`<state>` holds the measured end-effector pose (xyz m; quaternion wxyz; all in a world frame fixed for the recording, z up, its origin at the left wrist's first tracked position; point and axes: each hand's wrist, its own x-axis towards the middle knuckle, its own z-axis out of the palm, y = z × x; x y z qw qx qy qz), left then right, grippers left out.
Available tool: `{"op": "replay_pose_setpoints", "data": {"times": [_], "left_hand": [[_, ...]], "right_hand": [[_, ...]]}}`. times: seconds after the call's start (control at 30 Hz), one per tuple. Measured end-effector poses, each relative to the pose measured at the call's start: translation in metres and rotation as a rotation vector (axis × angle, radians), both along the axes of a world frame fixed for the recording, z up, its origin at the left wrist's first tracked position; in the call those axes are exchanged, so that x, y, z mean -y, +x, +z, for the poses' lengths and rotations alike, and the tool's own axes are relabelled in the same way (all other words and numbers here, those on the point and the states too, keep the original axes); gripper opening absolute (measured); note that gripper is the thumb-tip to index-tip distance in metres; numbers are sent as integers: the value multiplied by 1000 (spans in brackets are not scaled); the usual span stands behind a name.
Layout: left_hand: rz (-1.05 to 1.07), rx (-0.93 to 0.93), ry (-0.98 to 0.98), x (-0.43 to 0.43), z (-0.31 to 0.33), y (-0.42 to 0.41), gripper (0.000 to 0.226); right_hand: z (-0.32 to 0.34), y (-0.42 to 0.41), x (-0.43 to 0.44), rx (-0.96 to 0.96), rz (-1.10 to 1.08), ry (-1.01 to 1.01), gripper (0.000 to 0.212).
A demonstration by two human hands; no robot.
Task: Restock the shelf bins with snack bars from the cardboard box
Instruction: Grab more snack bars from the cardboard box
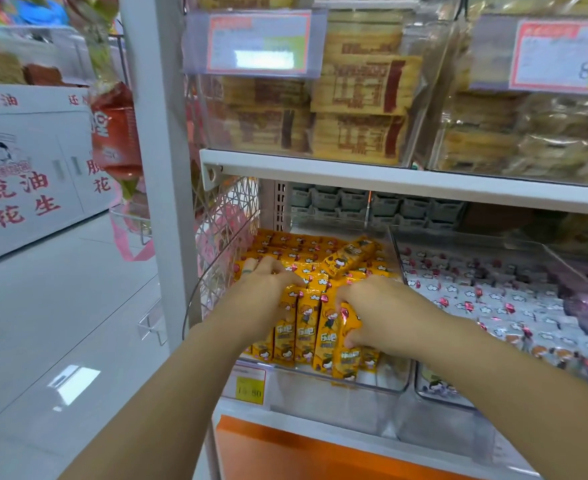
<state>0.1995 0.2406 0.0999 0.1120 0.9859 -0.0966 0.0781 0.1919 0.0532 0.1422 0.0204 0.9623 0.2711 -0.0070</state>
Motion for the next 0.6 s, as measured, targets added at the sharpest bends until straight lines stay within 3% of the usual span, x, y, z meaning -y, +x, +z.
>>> {"op": "replay_pose_setpoints", "data": {"times": [0.13, 0.27, 0.4, 0.6], "left_hand": [[-3, -8, 20, 3, 2, -1, 57], [17, -41, -19, -3, 6, 2, 64], [28, -73, -90, -10, 7, 0, 66], [54, -56, -20, 8, -3, -3, 61]], "right_hand": [[11, 1, 2, -148, 9, 130, 49], [2, 4, -12, -169, 6, 239, 46], [-10, 8, -21, -130, -61, 204, 49], [-10, 11, -15, -167, -81, 165, 51]]}}
